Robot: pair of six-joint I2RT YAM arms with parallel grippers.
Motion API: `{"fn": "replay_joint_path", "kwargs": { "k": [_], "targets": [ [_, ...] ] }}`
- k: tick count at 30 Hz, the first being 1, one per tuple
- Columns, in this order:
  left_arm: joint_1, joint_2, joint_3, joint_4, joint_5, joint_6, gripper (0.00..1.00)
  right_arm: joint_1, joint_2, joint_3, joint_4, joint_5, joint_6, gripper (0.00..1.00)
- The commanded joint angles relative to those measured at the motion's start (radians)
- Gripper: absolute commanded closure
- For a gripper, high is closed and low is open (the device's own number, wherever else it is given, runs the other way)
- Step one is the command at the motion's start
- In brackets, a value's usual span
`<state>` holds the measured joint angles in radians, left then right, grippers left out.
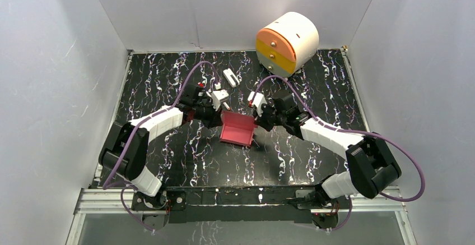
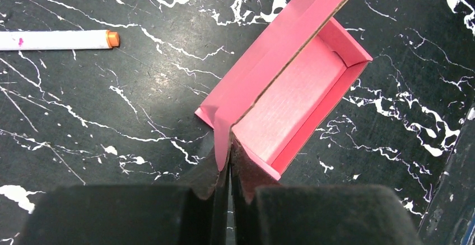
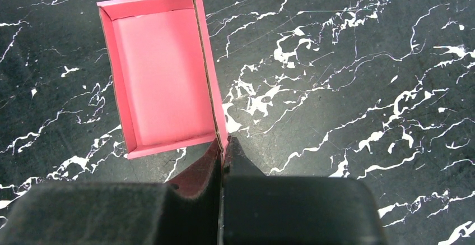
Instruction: Fold the paper box
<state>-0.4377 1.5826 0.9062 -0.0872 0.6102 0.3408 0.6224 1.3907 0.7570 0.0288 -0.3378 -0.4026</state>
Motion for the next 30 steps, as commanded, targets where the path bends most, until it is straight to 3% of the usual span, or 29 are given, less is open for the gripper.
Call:
{"fn": "replay_joint_path", "kwargs": {
  "k": [1,13,17,19,21,24,30],
  "targets": [
    [-0.034,-0.028,0.019,0.028,-0.003,-0.071,1.0,0.019,0.003,0.026,0.026,0.044,0.01,1.0],
    [-0.138,-0.097,-0.056,0.139,-0.348,-0.294,1.0,0.055,-0.039,-0.009,0.071,0.181,0.057,1.0],
    [-0.138,-0.181,-0.065,0.102,-0.429,-0.237,1.0,0.057,-0.063,-0.019,0.062,0.181,0.04,1.0],
    [-0.136,-0.231,-0.059,0.065,-0.464,-0.179,0.95,0.056,-0.072,-0.021,0.06,0.177,0.033,1.0],
    [-0.127,-0.259,-0.049,0.037,-0.482,-0.136,0.84,0.057,-0.074,-0.022,0.06,0.171,0.029,1.0],
    [-0.089,-0.28,-0.055,0.03,-0.431,-0.057,0.73,0.056,-0.066,-0.021,0.057,0.158,0.023,1.0],
    [0.036,-0.242,-0.022,0.004,-0.145,0.063,0.52,0.056,-0.045,-0.014,0.053,0.12,0.006,1.0]
  ]
}}
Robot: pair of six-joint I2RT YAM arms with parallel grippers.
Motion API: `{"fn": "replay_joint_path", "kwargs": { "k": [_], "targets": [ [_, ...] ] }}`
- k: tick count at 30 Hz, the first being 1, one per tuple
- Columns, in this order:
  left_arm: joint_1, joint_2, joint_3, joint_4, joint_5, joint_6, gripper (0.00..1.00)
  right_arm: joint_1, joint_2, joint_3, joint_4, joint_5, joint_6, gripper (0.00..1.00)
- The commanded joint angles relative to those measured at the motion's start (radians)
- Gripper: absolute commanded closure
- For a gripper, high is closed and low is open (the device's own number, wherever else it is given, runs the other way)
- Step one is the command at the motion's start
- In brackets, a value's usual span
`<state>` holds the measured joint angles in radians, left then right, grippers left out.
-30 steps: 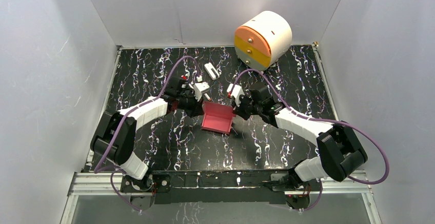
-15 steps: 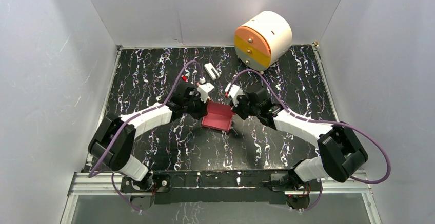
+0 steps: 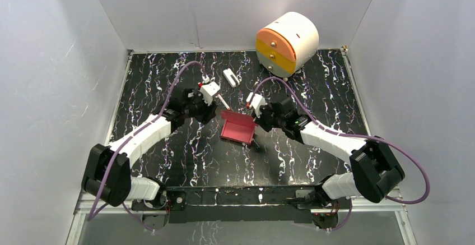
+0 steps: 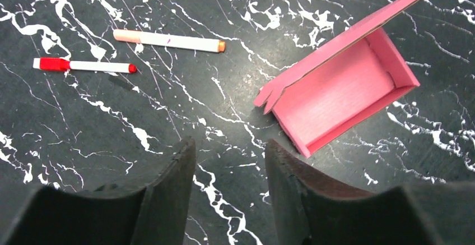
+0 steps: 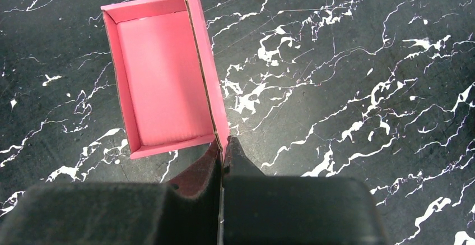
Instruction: Fold the paper box
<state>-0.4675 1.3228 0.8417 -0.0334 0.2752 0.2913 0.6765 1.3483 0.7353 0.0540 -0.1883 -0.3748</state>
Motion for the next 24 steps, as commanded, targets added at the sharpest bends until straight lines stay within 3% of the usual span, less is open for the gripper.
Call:
{"fn": "replay_joint_path", "kwargs": {
  "k": [1,6,15,20,24],
  "targets": [
    [0.074,0.027,0.054,-0.063,0.216,0.134,0.5,0.001,0.002,0.01,0.025,-0.035,-0.022,1.0],
    [0.08,0.073,0.076,-0.054,0.308,0.222,0.46,0.002,0.019,0.015,0.023,-0.048,-0.024,1.0],
    [0.084,0.188,0.135,-0.082,0.415,0.311,0.48,0.002,0.023,0.015,0.023,-0.059,-0.03,1.0],
    [0.084,0.239,0.164,-0.096,0.457,0.324,0.54,0.002,0.023,0.013,0.023,-0.057,-0.03,1.0],
    [0.083,0.264,0.173,-0.097,0.485,0.32,0.64,0.002,0.024,0.016,0.02,-0.06,-0.031,1.0]
  ]
}}
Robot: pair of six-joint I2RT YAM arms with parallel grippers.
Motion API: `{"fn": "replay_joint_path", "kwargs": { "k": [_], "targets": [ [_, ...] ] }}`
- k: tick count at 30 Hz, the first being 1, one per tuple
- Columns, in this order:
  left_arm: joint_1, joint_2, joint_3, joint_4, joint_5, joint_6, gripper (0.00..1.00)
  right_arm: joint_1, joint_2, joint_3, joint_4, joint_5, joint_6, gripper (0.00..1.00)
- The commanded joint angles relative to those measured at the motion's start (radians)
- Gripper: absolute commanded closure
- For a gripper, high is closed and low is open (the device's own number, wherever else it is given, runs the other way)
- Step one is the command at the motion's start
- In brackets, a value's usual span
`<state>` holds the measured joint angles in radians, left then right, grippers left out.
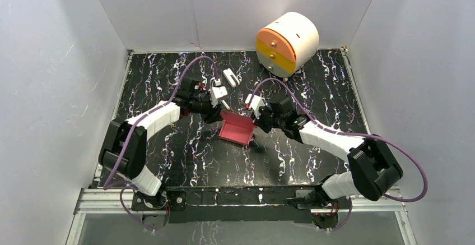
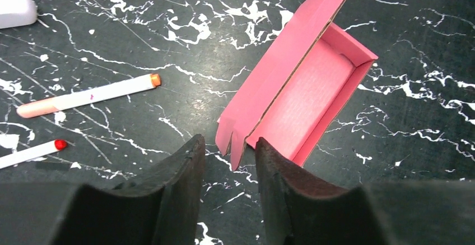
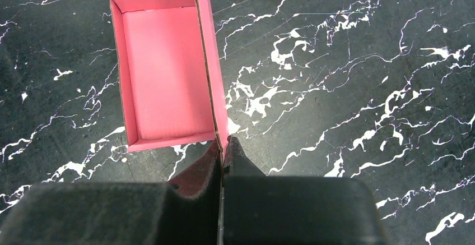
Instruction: Fold the paper box
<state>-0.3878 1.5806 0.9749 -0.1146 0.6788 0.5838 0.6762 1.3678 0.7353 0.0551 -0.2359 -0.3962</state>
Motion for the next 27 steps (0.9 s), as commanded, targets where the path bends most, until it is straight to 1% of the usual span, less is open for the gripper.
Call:
{"fn": "replay_joint_path", "kwargs": {
  "k": [1,5,10,14,17,23,27],
  "targets": [
    [0.004,0.01,0.042,-0.016,0.085,0.025,0.69,0.003,0.004,0.018,0.019,-0.013,-0.01,1.0],
    [0.004,0.022,0.046,-0.016,0.11,0.012,0.85,0.003,0.008,0.021,0.019,-0.01,-0.009,1.0],
    [-0.014,0.029,0.047,-0.009,0.121,-0.021,0.99,0.005,0.015,0.033,0.014,-0.008,-0.003,1.0],
    [-0.038,0.018,0.034,0.032,0.044,-0.135,1.0,0.014,0.026,0.056,0.002,0.016,0.027,1.0],
    [-0.062,-0.013,0.01,0.089,-0.087,-0.255,1.0,0.032,0.039,0.079,0.001,0.077,0.075,1.0],
    [-0.149,-0.117,-0.092,0.237,-0.386,-0.472,1.0,0.082,0.079,0.122,-0.018,0.271,0.176,1.0],
    [-0.187,-0.195,-0.172,0.317,-0.535,-0.622,1.0,0.12,0.093,0.137,-0.013,0.404,0.269,1.0]
  ]
}}
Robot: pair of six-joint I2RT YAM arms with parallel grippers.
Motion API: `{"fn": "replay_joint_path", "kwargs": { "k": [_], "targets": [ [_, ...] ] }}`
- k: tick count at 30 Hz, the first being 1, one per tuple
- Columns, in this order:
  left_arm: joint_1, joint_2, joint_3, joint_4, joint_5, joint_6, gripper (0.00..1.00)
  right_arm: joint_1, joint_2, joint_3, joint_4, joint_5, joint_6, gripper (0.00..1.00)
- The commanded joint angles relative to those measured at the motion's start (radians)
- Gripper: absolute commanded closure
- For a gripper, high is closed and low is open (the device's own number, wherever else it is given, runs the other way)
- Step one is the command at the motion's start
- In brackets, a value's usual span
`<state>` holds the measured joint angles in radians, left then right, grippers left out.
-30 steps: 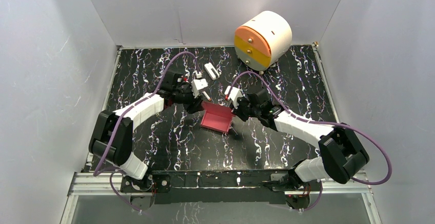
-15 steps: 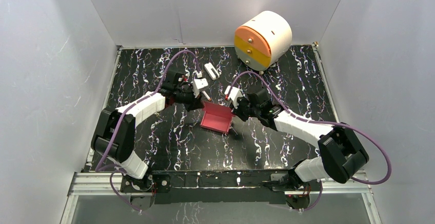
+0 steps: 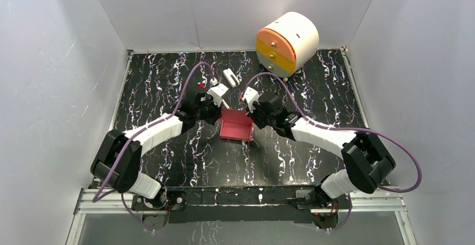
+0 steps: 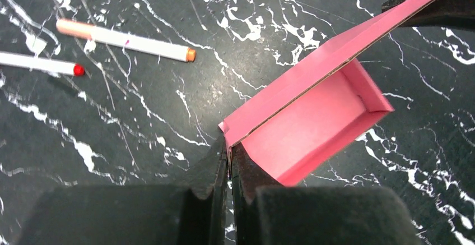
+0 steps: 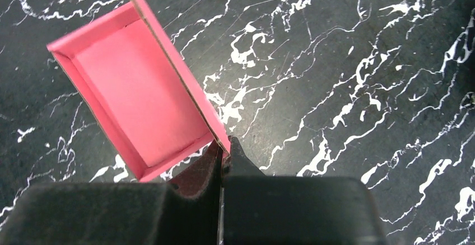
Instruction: Fold the paper box
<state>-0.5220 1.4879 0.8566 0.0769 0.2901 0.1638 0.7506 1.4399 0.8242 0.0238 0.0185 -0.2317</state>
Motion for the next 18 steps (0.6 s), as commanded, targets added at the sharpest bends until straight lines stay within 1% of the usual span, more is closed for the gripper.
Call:
{"fn": "replay_joint_path", "kwargs": {
  "k": [1,2,5,7,14,18],
  "targets": [
    [-0.056,-0.121,-0.077,0.151,-0.168,-0.25,1.0,0.059,0.021,0.049,0.025,0.195,0.133,1.0],
    [-0.063,-0.14,-0.1,0.176,-0.204,-0.281,1.0,0.07,0.02,0.052,0.03,0.22,0.156,1.0],
    [-0.08,-0.181,-0.167,0.251,-0.251,-0.415,1.0,0.104,0.025,0.063,0.05,0.309,0.243,1.0],
    [-0.096,-0.195,-0.198,0.286,-0.276,-0.466,1.0,0.123,0.035,0.072,0.061,0.359,0.306,1.0],
    [-0.196,-0.179,-0.222,0.33,-0.537,-0.618,1.0,0.189,0.073,0.088,0.079,0.519,0.494,1.0],
    [-0.253,-0.17,-0.226,0.343,-0.667,-0.684,1.0,0.239,0.085,0.085,0.082,0.619,0.563,1.0]
  ]
}}
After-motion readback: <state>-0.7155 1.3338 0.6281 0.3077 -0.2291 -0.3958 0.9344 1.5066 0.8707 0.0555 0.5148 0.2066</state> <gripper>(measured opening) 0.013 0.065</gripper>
